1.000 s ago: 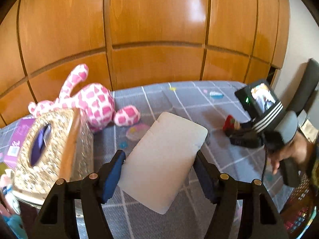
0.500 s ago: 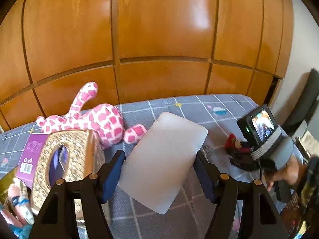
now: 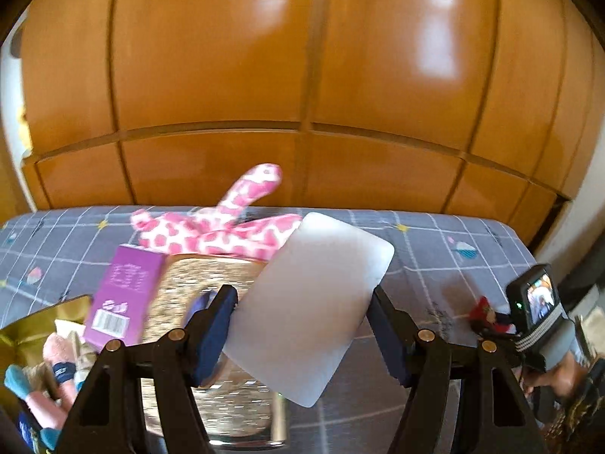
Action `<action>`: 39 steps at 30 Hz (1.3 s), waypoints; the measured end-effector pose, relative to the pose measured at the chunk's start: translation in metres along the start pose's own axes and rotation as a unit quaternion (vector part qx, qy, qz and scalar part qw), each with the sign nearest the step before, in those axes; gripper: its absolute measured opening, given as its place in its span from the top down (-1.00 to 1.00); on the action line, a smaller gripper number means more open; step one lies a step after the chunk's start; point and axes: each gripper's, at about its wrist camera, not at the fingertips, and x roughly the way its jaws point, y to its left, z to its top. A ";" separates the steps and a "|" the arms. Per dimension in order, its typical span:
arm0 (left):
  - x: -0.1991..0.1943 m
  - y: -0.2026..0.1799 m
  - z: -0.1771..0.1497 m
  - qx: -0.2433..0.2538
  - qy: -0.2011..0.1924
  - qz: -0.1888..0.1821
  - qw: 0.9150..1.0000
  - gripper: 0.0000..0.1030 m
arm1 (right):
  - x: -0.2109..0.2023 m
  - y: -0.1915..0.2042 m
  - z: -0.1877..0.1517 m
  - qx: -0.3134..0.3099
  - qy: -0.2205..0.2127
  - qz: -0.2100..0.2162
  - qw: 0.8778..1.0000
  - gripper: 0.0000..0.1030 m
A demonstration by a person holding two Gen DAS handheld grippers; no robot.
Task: Organize soft objects
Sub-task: 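Drop the white foam block into the tray with the left tool while the right tool holds the sock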
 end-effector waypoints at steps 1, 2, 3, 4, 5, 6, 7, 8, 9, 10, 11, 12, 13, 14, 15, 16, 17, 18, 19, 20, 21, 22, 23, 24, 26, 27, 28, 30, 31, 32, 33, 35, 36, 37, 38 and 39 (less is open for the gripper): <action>-0.002 0.006 0.000 -0.004 -0.001 0.005 1.000 -0.36 | 0.000 0.000 0.000 -0.001 0.000 -0.001 1.000 0.35; -0.004 0.014 -0.001 -0.009 -0.002 0.012 1.000 -0.36 | 0.000 0.000 0.000 -0.003 -0.001 -0.002 1.000 0.35; -0.007 0.022 -0.001 -0.015 -0.003 0.018 1.000 -0.36 | 0.000 0.000 0.000 -0.003 -0.001 -0.002 1.000 0.36; -0.007 0.028 0.000 -0.019 -0.004 0.021 1.000 -0.36 | 0.000 0.001 0.000 -0.004 -0.001 -0.003 1.000 0.36; -0.009 0.036 0.000 -0.026 -0.004 0.025 0.999 -0.36 | 0.000 0.001 0.000 -0.005 -0.001 -0.004 1.000 0.36; -0.012 0.045 0.000 -0.033 -0.005 0.030 0.999 -0.36 | 0.000 0.001 0.000 -0.006 -0.002 -0.005 1.000 0.36; -0.015 0.055 0.000 -0.041 -0.006 0.037 0.998 -0.36 | 0.000 0.001 0.000 -0.007 -0.002 -0.005 1.000 0.36; -0.016 0.063 0.000 -0.046 -0.007 0.042 0.998 -0.36 | 0.000 0.001 0.000 -0.008 -0.002 -0.006 1.000 0.36; -0.019 0.073 -0.001 -0.052 -0.007 0.048 0.997 -0.36 | -0.001 0.001 0.000 -0.008 -0.002 -0.006 1.000 0.36; -0.021 0.082 -0.001 -0.060 -0.006 0.053 0.997 -0.36 | -0.001 0.001 0.000 -0.009 -0.003 -0.007 1.000 0.36; -0.023 0.093 -0.002 -0.069 -0.005 0.058 0.996 -0.37 | -0.001 0.001 0.000 -0.010 -0.003 -0.007 1.000 0.36; -0.027 0.104 -0.004 -0.079 -0.003 0.063 0.995 -0.37 | -0.001 0.001 0.000 -0.011 -0.003 -0.008 1.000 0.36; -0.030 0.116 -0.005 -0.089 -0.002 0.069 0.994 -0.37 | -0.002 0.002 -0.001 -0.012 -0.003 -0.009 1.000 0.36; -0.035 0.130 -0.008 -0.101 -0.001 0.077 0.992 -0.37 | -0.001 0.002 -0.001 -0.012 -0.003 -0.009 1.000 0.36; -0.039 0.142 -0.010 -0.109 0.000 0.083 0.991 -0.37 | -0.002 0.001 -0.001 -0.013 -0.003 -0.008 1.000 0.36; -0.046 0.158 -0.013 -0.119 -0.001 0.094 0.988 -0.37 | -0.002 0.001 0.000 -0.013 -0.003 -0.009 1.000 0.36; -0.051 0.170 -0.015 -0.125 -0.002 0.103 0.987 -0.37 | -0.002 0.002 0.000 -0.014 -0.003 -0.009 1.000 0.36; -0.058 0.183 -0.018 -0.131 -0.002 0.114 0.985 -0.37 | -0.002 0.002 -0.001 -0.015 -0.003 -0.011 1.000 0.36; -0.065 0.197 -0.021 -0.140 -0.002 0.124 0.982 -0.37 | -0.002 0.003 -0.001 -0.017 -0.003 -0.013 1.000 0.36; -0.073 0.215 -0.024 -0.154 -0.002 0.134 0.979 -0.37 | -0.003 0.003 -0.001 -0.020 -0.003 -0.015 1.000 0.36; -0.080 0.229 -0.028 -0.167 -0.001 0.141 0.976 -0.37 | -0.003 0.004 -0.001 -0.021 -0.004 -0.016 1.000 0.36; -0.090 0.249 -0.033 -0.186 0.000 0.149 0.971 -0.37 | -0.003 0.004 -0.001 -0.023 -0.004 -0.017 1.000 0.36; -0.095 0.262 -0.037 -0.198 0.001 0.156 0.968 -0.37 | -0.003 0.004 -0.001 -0.024 -0.004 -0.018 1.000 0.36; -0.103 0.280 -0.043 -0.210 0.002 0.169 0.963 -0.37 | -0.004 0.004 -0.002 -0.024 -0.004 -0.019 1.000 0.36; -0.113 0.303 -0.054 -0.222 0.008 0.191 0.956 -0.39 | -0.004 0.005 -0.002 -0.025 -0.004 -0.021 0.999 0.36; -0.113 0.313 -0.059 -0.227 0.017 0.196 0.954 -0.39 | -0.005 0.006 -0.002 -0.026 -0.004 -0.022 0.999 0.36; -0.113 0.327 -0.068 -0.236 0.028 0.200 0.951 -0.39 | -0.005 0.006 -0.002 -0.027 -0.004 -0.024 0.999 0.36; -0.108 0.343 -0.080 -0.246 0.042 0.208 0.946 -0.40 | -0.005 0.008 -0.003 -0.029 -0.004 -0.027 0.999 0.36; -0.102 0.349 -0.085 -0.245 0.054 0.210 0.945 -0.41 | -0.006 0.009 -0.003 -0.030 -0.005 -0.029 0.999 0.36; -0.094 0.354 -0.091 -0.243 0.067 0.208 0.945 -0.44 | -0.006 0.010 -0.004 -0.031 -0.005 -0.030 0.999 0.36; -0.087 0.358 -0.096 -0.244 0.075 0.209 0.944 -0.46 | -0.007 0.011 -0.004 -0.032 -0.005 -0.032 0.999 0.36; -0.073 0.366 -0.106 -0.245 0.093 0.211 0.942 -0.53 | -0.008 0.013 -0.005 -0.032 -0.005 -0.034 0.999 0.36; -0.067 0.369 -0.110 -0.245 0.103 0.215 0.940 -0.54 | -0.008 0.013 -0.005 -0.032 -0.005 -0.035 0.999 0.36; -0.062 0.372 -0.114 -0.246 0.107 0.220 0.938 -0.56 | -0.009 0.014 -0.005 -0.032 -0.006 -0.036 0.999 0.36; -0.057 0.374 -0.115 -0.246 0.109 0.222 0.937 -0.61 | -0.009 0.015 -0.005 -0.032 -0.006 -0.036 0.999 0.37; -0.055 0.374 -0.116 -0.245 0.110 0.224 0.937 -0.65 | -0.010 0.015 -0.006 -0.032 -0.006 -0.037 0.999 0.37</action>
